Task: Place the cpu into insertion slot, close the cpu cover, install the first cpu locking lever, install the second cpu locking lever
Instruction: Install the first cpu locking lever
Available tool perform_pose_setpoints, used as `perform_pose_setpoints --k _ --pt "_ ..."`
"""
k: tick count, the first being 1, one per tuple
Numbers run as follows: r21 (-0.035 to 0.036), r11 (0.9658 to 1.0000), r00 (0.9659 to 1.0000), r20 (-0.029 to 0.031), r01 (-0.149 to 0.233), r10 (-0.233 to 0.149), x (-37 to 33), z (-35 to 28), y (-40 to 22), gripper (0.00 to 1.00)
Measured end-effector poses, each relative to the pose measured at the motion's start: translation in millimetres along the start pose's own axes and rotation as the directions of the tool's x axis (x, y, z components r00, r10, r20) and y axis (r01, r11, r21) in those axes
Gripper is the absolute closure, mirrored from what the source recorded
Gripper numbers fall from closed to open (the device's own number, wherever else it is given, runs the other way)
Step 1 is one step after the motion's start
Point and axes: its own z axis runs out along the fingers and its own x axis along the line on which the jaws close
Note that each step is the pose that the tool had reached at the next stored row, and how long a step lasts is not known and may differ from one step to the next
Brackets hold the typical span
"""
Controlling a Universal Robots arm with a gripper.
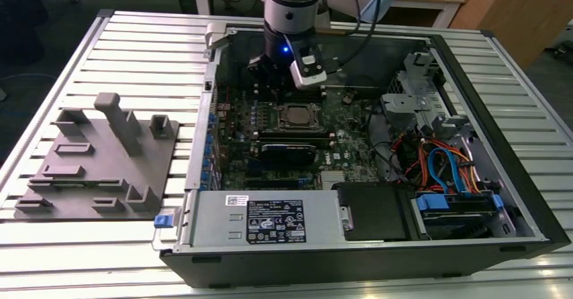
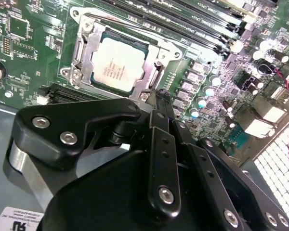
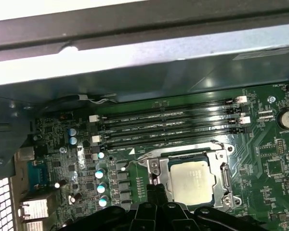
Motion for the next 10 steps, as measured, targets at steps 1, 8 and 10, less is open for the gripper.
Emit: perform_pose_setpoints --k 1,8,10 --pt "0.0 1.0 1.0 0.0001 0.0 0.0 0.5 0.0 0.0 0.9" --pt "0.0002 0.998 0.998 -0.003 0.064 -0.064 1.1 0.0 -0.2 0.9" --pt "0.0003 0.9979 0.9979 -0.0031 0.064 -0.064 1.1 0.0 -0.2 0.9"
